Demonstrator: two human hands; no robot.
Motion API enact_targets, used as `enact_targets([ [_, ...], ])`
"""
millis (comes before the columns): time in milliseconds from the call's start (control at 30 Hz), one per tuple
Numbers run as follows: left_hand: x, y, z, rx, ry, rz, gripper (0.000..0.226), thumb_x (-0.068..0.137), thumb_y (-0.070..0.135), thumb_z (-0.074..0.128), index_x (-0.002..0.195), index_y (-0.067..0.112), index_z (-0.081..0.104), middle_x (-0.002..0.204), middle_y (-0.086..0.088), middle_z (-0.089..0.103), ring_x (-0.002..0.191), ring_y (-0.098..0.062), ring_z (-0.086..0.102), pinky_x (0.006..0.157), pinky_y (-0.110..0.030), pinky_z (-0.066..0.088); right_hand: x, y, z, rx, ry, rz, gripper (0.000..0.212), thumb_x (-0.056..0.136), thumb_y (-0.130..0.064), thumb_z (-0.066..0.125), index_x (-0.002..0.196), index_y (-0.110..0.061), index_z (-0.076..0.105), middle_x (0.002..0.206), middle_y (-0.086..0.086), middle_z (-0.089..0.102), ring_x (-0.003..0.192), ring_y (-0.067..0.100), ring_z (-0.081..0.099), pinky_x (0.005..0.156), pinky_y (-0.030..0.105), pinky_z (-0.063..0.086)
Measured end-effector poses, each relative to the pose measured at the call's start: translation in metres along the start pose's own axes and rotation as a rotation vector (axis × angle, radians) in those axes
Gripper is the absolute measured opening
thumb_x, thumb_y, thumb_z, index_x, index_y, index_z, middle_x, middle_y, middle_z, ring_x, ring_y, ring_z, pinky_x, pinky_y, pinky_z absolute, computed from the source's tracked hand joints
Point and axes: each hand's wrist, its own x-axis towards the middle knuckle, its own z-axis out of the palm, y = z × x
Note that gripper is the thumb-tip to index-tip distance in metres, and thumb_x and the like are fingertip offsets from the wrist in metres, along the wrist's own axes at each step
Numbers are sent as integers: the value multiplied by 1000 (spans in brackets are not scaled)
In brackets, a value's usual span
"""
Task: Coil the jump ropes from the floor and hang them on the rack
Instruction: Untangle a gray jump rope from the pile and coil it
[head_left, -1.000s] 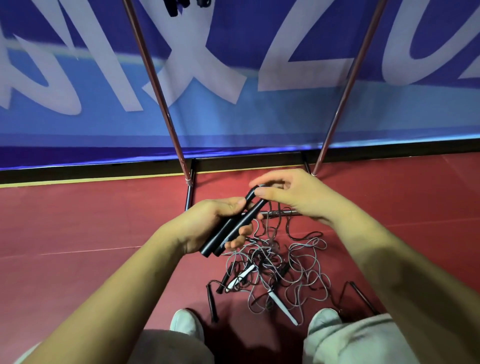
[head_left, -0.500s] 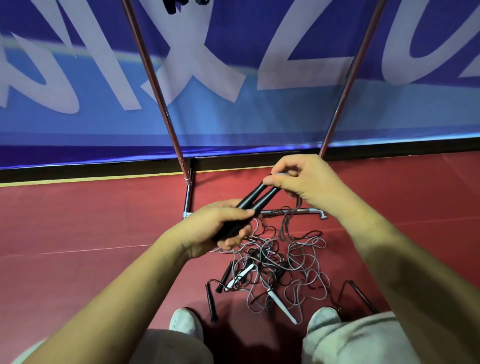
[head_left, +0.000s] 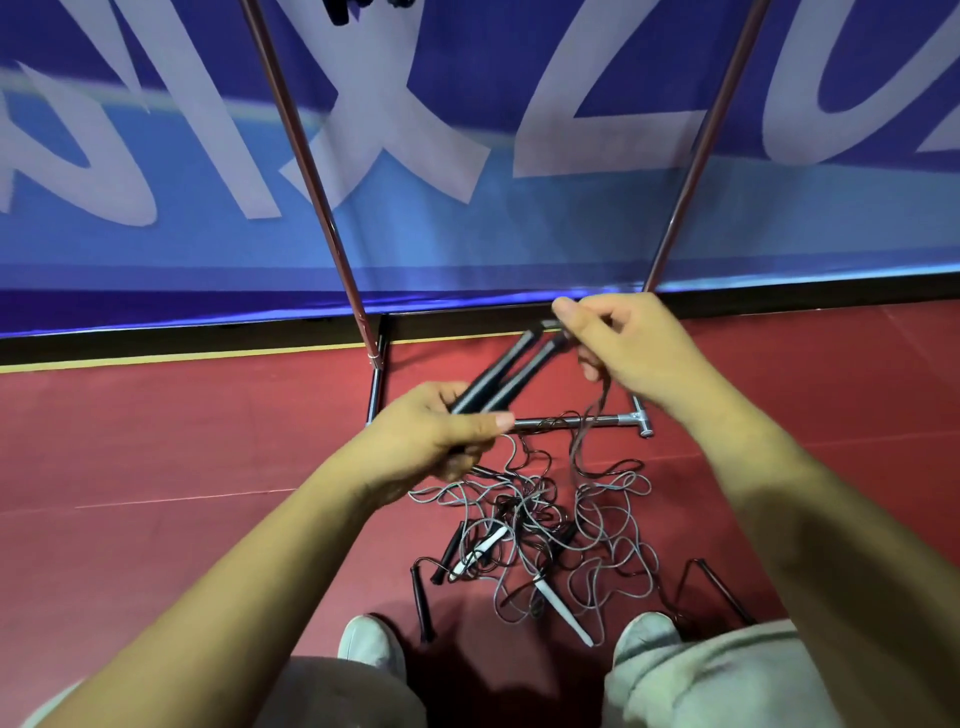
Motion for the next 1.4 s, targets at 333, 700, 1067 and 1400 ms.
enact_targets([
  [333, 1, 18, -24, -492, 208, 126, 27, 88, 19, 58, 69, 18, 39, 52, 2, 32, 37, -8, 29, 34, -16, 18, 2, 7, 8, -41, -211, 30, 12, 96, -20, 59, 88, -19, 66, 56, 5, 59, 53, 17, 60, 65, 37, 50],
  [700, 11, 19, -46, -816, 547, 193, 34, 99, 30, 51, 73, 12, 62, 105, -22, 68, 104, -35, 69, 88, -46, 57, -20, -7, 58, 212, -429, 229, 21, 103, -15, 45, 95, -4, 62, 53, -6, 41, 43, 11, 40, 46, 22, 36],
  [1067, 10, 19, -45, -952, 560, 210, 46, 102, 31, 45, 139, 3, 52, 133, -6, 64, 112, -24, 68, 93, -40, 56, -33, 0, 85, 77, -219, 239, 13, 97, -21, 57, 84, -18, 58, 52, 1, 59, 52, 23, 68, 50, 25, 44],
  [1400, 14, 9, -37, -815, 566, 137, 32, 96, 58, 46, 102, 33, 66, 106, -6, 69, 84, -21, 63, 76, -36, 50, -49, -16, 95, 104, -371, 235, 14, 95, -21, 63, 96, -13, 74, 41, -10, 46, 35, 2, 36, 42, 15, 33],
])
